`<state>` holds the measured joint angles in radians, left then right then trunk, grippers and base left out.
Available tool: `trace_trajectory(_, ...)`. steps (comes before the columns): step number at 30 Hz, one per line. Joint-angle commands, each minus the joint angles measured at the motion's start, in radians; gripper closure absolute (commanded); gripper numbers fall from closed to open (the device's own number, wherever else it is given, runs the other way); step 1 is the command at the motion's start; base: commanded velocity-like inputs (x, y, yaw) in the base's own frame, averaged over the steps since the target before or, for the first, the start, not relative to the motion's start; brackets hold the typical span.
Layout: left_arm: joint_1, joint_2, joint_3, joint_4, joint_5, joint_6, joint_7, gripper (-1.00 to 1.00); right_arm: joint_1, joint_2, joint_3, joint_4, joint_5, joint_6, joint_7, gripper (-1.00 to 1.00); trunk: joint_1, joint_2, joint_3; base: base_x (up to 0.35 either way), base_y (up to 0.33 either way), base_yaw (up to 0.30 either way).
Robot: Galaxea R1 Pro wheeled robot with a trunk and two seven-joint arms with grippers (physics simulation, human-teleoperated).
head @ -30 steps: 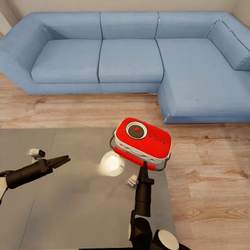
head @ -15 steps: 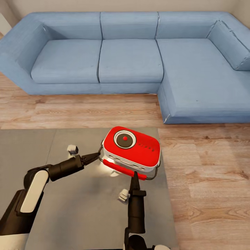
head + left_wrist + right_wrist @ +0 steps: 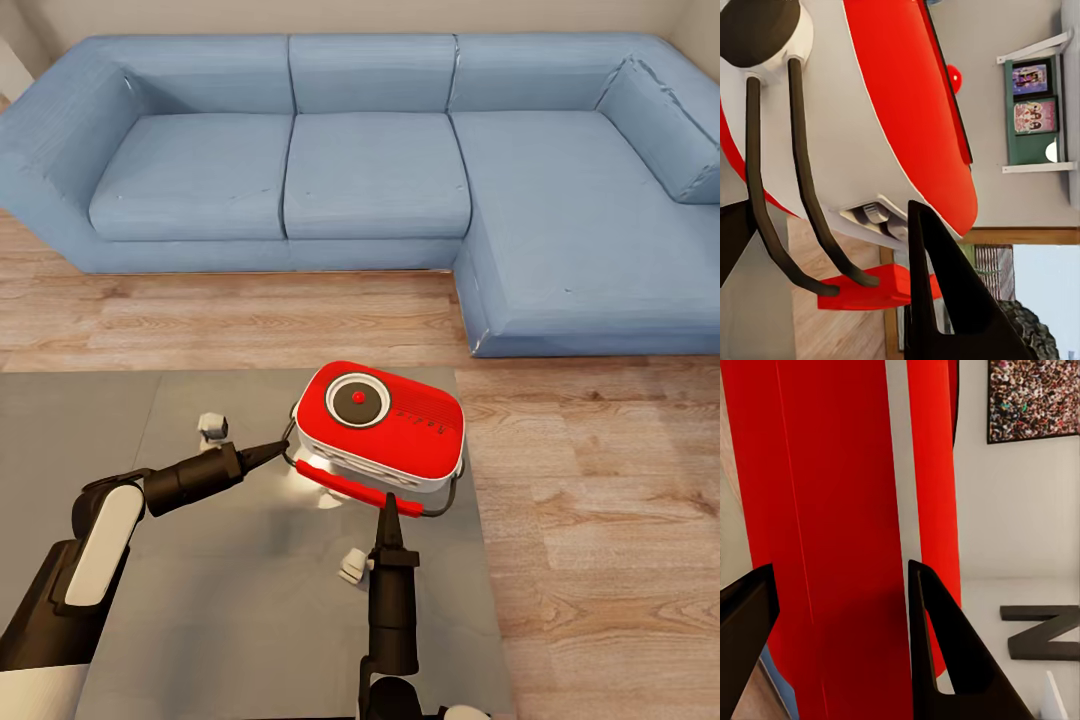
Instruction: Turn on the radio receiver that's on the table in the living room.
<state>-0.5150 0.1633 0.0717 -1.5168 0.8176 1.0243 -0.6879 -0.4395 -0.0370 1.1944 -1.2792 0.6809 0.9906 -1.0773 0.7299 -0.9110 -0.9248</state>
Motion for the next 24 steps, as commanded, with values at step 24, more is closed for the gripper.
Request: trace_trajectory(24, -0.072, -0.002, 0.001, -0.002, 0.228, 0.013, -0.009, 1.00, 0.001, 0.004, 0.002, 0.021, -0.078, 0.005, -0.002, 1.00, 0.000, 0.000, 0.000, 0.000, 0.000, 0.000)
